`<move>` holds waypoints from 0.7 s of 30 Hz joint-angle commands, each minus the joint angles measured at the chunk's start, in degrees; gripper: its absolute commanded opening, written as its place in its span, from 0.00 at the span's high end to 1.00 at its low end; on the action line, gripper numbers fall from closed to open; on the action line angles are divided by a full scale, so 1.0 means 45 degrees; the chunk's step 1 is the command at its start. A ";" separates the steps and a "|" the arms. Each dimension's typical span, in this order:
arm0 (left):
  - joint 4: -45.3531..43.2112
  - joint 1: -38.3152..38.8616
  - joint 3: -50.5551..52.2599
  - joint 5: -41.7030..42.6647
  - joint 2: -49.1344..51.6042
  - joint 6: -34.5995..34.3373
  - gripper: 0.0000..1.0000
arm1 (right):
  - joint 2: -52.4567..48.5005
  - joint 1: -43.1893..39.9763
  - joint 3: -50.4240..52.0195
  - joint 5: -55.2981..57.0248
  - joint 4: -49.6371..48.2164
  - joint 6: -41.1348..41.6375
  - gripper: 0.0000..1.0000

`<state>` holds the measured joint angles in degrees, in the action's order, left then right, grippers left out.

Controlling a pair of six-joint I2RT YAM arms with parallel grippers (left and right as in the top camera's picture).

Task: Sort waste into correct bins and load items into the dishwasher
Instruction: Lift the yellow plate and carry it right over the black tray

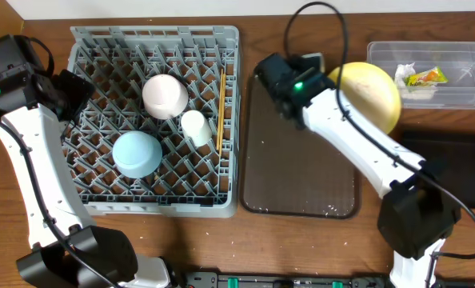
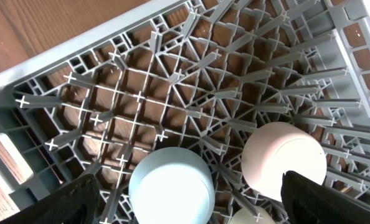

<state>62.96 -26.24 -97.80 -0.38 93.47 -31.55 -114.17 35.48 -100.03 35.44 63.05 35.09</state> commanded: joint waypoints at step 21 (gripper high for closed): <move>0.0049 -0.0019 0.0010 -0.0068 0.0019 -0.0102 0.07 | 0.0243 -0.4469 -0.1025 -0.2268 0.1972 0.4595 0.99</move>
<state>62.96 -26.24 -97.80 -0.36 93.47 -31.55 -114.17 18.50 -103.24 27.88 71.61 52.40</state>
